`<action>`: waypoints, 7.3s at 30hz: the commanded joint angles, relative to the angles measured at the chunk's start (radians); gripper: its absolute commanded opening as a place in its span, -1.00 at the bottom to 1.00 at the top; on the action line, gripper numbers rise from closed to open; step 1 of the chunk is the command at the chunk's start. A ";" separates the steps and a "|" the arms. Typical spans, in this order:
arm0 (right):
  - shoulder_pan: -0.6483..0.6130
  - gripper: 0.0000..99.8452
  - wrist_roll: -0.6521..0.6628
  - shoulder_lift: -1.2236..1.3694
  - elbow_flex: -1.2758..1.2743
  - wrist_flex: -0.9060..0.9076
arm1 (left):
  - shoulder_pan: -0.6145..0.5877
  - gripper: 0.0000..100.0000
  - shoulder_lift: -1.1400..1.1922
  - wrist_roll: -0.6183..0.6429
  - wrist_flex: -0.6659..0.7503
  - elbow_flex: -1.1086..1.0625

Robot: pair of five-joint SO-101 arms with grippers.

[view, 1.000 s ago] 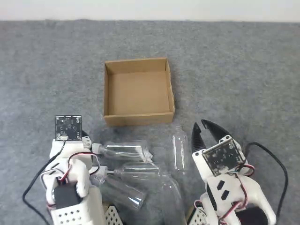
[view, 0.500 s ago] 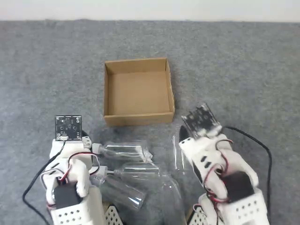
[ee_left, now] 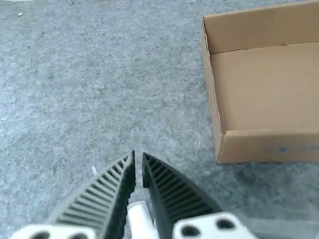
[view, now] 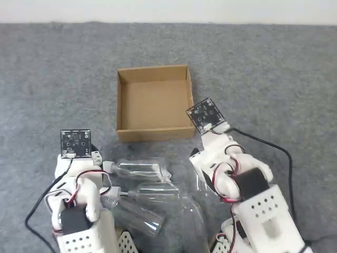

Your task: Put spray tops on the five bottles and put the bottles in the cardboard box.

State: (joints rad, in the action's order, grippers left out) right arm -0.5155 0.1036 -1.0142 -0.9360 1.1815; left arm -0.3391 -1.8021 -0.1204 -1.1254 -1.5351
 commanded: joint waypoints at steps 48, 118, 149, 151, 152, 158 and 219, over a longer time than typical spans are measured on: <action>-0.041 -0.55 -0.212 0.446 0.123 -0.071 | 0.000 -0.95 -0.026 -0.009 0.029 0.007; 0.194 -0.55 -0.123 0.946 0.347 -0.151 | 0.002 -0.95 -0.026 -0.011 0.032 -0.010; 0.219 -0.74 -0.092 0.967 0.368 -0.130 | 0.002 -0.95 -0.026 -0.011 0.032 -0.019; 0.219 -0.75 -0.091 0.964 0.368 -0.128 | 0.002 -0.95 -0.026 -0.011 0.032 -0.019; 0.219 -0.75 -0.091 0.960 0.367 -0.128 | 0.002 -0.95 -0.026 -0.011 0.032 -0.019; 0.216 -0.75 -0.089 0.957 0.368 -0.101 | 0.002 -0.95 -0.026 -0.011 0.032 -0.019; 0.097 -0.83 0.052 0.344 0.316 -0.105 | 0.000 -0.95 -0.026 -0.011 0.028 -0.019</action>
State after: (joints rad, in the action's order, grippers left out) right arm -0.4035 0.1465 -0.6153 -0.6659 1.1093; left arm -0.3391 -1.8021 -0.1204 -1.1254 -1.5673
